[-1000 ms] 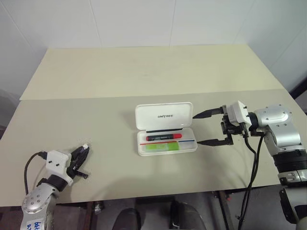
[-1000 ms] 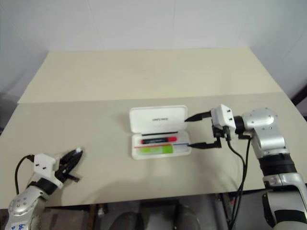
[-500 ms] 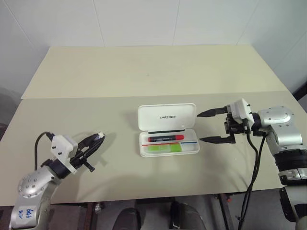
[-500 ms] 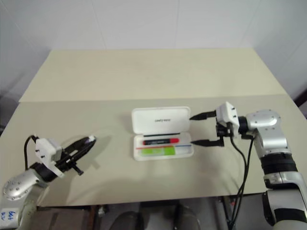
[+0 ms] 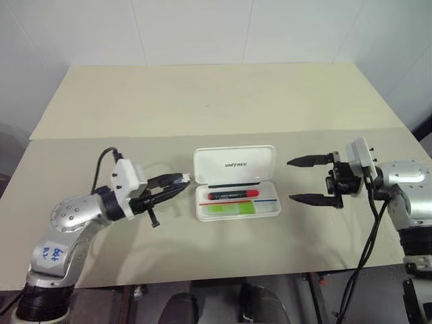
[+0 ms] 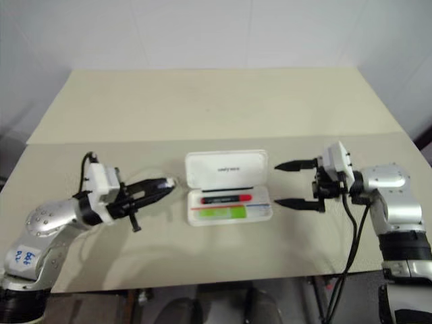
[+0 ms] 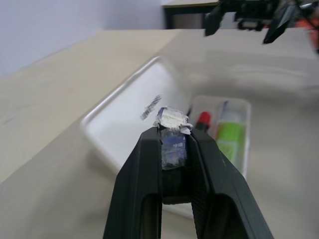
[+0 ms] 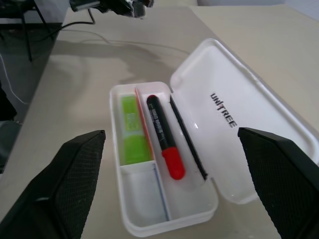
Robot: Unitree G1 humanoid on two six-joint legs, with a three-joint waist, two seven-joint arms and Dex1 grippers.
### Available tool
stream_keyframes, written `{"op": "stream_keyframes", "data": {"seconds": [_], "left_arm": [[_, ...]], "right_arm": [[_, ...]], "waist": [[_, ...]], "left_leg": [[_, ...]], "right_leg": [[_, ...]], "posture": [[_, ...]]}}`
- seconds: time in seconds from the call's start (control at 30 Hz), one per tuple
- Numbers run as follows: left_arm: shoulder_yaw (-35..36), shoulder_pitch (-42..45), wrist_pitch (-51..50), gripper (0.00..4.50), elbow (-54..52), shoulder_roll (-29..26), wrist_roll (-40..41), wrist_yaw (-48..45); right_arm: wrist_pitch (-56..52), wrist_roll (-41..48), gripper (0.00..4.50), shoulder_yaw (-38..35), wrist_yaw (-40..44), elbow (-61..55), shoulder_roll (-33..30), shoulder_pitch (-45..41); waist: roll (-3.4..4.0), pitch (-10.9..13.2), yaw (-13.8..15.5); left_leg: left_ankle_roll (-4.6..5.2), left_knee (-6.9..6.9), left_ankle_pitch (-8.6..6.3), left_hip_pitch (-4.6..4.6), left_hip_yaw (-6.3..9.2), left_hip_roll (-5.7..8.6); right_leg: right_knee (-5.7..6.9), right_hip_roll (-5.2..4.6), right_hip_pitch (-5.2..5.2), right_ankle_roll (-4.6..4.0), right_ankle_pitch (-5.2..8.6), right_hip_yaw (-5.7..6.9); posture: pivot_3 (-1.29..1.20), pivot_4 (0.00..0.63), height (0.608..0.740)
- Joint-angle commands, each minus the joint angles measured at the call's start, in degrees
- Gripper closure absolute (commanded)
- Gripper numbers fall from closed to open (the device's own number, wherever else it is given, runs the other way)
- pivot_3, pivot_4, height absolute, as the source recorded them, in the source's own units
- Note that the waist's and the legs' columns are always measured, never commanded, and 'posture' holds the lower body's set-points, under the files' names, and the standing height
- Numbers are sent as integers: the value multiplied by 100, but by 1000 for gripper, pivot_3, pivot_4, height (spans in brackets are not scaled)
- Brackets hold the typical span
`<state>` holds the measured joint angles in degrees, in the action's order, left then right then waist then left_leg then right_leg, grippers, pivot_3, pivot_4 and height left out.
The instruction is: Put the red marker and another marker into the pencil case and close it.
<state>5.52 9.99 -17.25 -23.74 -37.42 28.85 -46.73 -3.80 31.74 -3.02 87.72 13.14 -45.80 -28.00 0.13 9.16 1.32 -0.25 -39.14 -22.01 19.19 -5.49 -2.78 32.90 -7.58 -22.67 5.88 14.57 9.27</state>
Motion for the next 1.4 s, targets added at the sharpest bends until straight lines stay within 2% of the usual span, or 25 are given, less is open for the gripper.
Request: {"op": "stream_keyframes", "data": {"seconds": [0.03, 0.27, 0.47, 0.7, 0.97, 1.4], "left_arm": [[-325, 418, -63, 4116, 87, 65, 17, -236], [-1153, 1227, 126, 4116, 852, 524, -464, -494], [-1982, 1822, 330, 4116, 1667, 1290, -1111, -444], [-2531, 2267, 681, 4116, 2424, 1921, -1722, -470], [-2812, 2585, 996, 4116, 3124, 2474, -2046, -549], [-2821, 2801, 1548, 4116, 4213, 3000, -2296, -623]], "right_arm": [[-36, 180, 0, -341, 176, -428, -218, 253], [-174, 227, 0, -600, 203, -326, -491, 525], [306, -117, 0, -815, 215, 95, -748, 971], [356, -97, 0, -1128, 37, -120, -886, 1496], [180, 4, 0, -1475, -221, -758, -880, 2096], [-303, 179, 0, -1925, -658, -1813, -857, 2651]], "waist": [[-1, 0, 9], [-4, 1, 11], [-7, 1, 49], [-9, 2, 40], [-9, 2, 45], [-12, 1, 69]], "left_leg": [[0, 0, 0, 1, 0, 0], [0, -5, 0, 0, -2, 4], [0, -8, 2, 1, -4, 4], [0, -5, 2, 1, -10, 6], [5, -10, 6, 0, -7, 5], [6, -13, 5, 0, -3, 8]], "right_leg": [[-1, 1, 0, 0, 0, 0], [-15, 2, 9, 2, -1, -2], [-17, 5, 11, 7, -4, -2], [-34, 6, 16, 12, -6, 0], [-36, 5, 20, 19, -10, -4], [-38, 2, 22, 21, -11, -3]], "posture": [[0, 150, 740], [0, 150, 740], [0, 150, 740], [0, 150, 740], [0, 150, 740], [0, 150, 740]]}}
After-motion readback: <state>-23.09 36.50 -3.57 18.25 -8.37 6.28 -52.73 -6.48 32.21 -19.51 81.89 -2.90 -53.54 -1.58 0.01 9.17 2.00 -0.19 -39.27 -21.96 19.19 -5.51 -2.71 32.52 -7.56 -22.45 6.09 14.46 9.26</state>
